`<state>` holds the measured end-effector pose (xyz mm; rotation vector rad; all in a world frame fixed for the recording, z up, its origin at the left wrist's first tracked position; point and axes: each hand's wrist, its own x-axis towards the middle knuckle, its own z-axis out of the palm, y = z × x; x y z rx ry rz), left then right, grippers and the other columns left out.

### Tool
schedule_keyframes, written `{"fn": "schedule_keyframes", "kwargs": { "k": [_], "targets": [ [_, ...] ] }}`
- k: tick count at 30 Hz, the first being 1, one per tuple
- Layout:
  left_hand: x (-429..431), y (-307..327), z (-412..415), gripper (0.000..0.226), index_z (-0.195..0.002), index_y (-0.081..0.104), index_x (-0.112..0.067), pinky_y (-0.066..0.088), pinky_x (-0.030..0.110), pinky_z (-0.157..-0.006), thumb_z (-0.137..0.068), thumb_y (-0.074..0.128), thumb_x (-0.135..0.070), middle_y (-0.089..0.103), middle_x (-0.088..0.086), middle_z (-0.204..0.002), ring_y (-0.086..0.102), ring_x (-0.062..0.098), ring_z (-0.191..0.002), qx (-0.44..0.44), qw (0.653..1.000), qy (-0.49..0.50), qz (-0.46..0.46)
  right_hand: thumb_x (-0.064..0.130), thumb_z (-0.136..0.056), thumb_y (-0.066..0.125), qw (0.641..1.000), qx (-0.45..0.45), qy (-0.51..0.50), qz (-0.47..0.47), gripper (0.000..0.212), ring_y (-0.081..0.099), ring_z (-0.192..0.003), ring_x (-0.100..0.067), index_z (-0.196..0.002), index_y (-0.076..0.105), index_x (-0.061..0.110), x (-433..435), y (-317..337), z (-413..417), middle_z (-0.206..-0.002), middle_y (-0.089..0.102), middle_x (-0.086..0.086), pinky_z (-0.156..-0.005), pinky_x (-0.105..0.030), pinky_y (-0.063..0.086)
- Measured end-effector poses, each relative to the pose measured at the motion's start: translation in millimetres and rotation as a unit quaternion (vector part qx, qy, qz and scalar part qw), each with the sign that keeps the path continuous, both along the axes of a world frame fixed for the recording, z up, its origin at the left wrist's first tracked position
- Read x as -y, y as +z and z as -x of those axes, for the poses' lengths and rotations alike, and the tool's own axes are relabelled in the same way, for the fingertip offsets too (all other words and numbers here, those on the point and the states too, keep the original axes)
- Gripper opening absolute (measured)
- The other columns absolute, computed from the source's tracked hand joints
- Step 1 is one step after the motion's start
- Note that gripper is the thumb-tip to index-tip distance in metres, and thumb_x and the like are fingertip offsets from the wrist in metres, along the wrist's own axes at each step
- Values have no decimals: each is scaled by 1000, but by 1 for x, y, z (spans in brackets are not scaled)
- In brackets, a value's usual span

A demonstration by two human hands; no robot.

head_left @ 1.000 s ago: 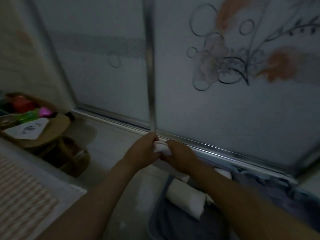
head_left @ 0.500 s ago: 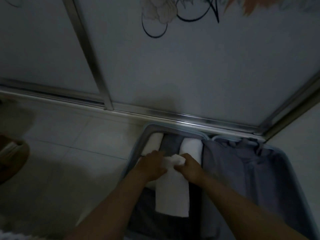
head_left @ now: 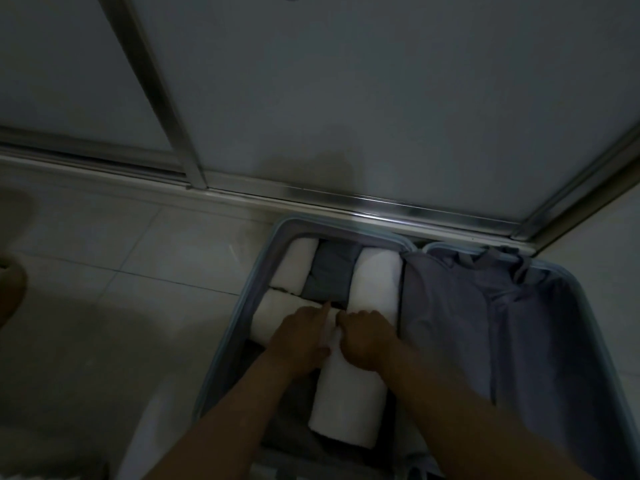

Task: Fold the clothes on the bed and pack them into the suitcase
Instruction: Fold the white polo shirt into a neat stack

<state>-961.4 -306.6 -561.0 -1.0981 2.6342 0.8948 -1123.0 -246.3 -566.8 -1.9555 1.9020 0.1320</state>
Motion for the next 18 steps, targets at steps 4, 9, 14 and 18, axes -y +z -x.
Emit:
{"fn": "schedule_keyframes", "kwargs": {
  "k": [4,9,14,18],
  "targets": [
    [1,-19,-8,87,-154,-3,-24,-1,39,-119,-92,47,-57,-6,2,-162,-5,22,-149,108,990,-77,44,16,-91,41,999,-45,16,18,31,61,-74,-26,-111,63,8,-16,-6,15,-89,66,-11,-69,-32,47],
    [-3,-32,-11,79,-154,-2,-26,-2,40,-119,-95,42,-54,-5,1,-162,-4,22,-149,114,987,-72,89,18,-82,38,981,-114,84,133,27,55,-68,-20,-92,64,17,-15,-27,17,-81,60,-2,-67,-33,44],
    [-8,-38,-22,79,-146,38,-22,26,48,-111,-79,40,-64,38,8,-150,45,33,-133,115,984,-76,116,18,-79,40,982,-92,-52,158,24,58,-76,-28,-88,61,15,-30,-28,-11,-87,55,-8,-67,-39,44],
    [-7,-40,-28,73,-143,42,-31,21,53,-111,-76,42,-60,52,12,-140,50,37,-127,107,978,-67,164,62,-77,49,992,7,-91,88,67,54,-107,-31,-119,57,11,-50,-43,-38,-117,59,-10,-98,-50,32]
  ]
}}
